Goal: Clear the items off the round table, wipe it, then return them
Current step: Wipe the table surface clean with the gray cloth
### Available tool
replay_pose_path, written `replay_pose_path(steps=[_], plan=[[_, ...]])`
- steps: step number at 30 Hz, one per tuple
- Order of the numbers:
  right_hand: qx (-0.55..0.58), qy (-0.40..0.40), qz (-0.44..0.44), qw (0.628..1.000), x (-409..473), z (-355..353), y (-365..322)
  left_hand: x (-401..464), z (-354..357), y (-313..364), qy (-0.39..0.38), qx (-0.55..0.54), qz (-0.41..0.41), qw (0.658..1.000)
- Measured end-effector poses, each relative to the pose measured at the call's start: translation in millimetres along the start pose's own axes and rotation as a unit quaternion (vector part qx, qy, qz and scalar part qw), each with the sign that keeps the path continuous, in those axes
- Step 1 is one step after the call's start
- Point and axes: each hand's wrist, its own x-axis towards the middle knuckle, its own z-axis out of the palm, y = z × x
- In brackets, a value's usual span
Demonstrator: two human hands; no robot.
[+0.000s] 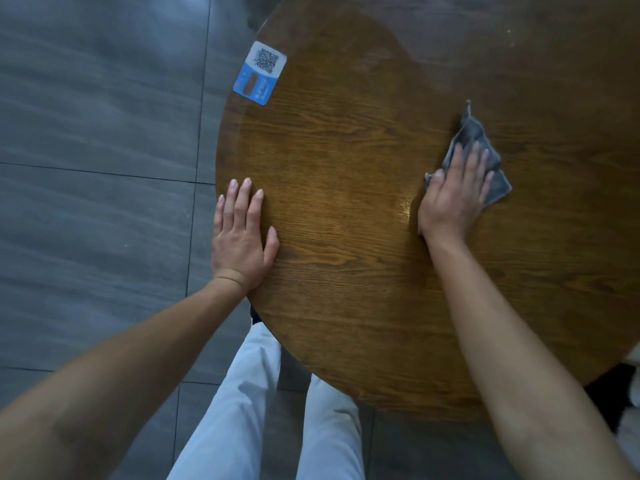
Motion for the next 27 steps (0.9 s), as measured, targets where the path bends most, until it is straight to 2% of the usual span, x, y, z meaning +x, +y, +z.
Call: replay_pose_path(steps=[4,7,9,11,12,13,14,17,19,20,21,23,25,27], plan=[[0.012,-0.001,-0.058,0.998,-67,7,-3,0,0,0,-0.003,-0.002,0.002,1.0],[0.031,-0.034,-0.166,0.985,-109,15,-30,0,-1,0,-0.002,-0.002,0.001,1.0],[0.036,-0.067,-0.286,0.955,-126,20,-49,0,-1,0,0.001,-0.001,0.001,1.0],[0.029,-0.093,-0.403,0.91,-121,24,-56,0,-1,0,0.004,0.002,0.003,1.0],[0.022,-0.094,-0.431,0.897,-109,26,-54,0,-1,0,0.004,0.002,0.004,1.0],[0.013,-0.082,-0.427,0.9,-90,27,-51,1,-1,0,0.004,0.001,0.003,1.0],[0.001,-0.06,-0.391,0.918,-69,29,-47,0,-1,-1,0.002,0.004,0.002,1.0],[-0.021,-0.01,-0.142,0.99,-2,20,-30,1,-1,-1,0.003,0.006,0.001,1.0],[-0.006,0.004,-0.017,1.0,16,14,-31,1,0,0,0.008,-0.001,0.002,1.0],[-0.004,0.01,-0.021,1.0,11,14,-40,1,0,0,0.009,-0.002,0.002,1.0],[-0.008,0.015,-0.069,0.997,-1,17,-50,1,0,-1,0.007,-0.004,0.002,1.0],[-0.017,-0.017,-0.236,0.971,-43,25,-72,1,1,-2,0.006,-0.005,0.001,1.0],[-0.021,-0.081,-0.385,0.919,-77,28,-82,1,1,-2,0.006,-0.003,0.002,1.0],[-0.021,-0.106,-0.469,0.877,-64,28,-84,1,2,-3,0.005,-0.001,0.003,1.0]])
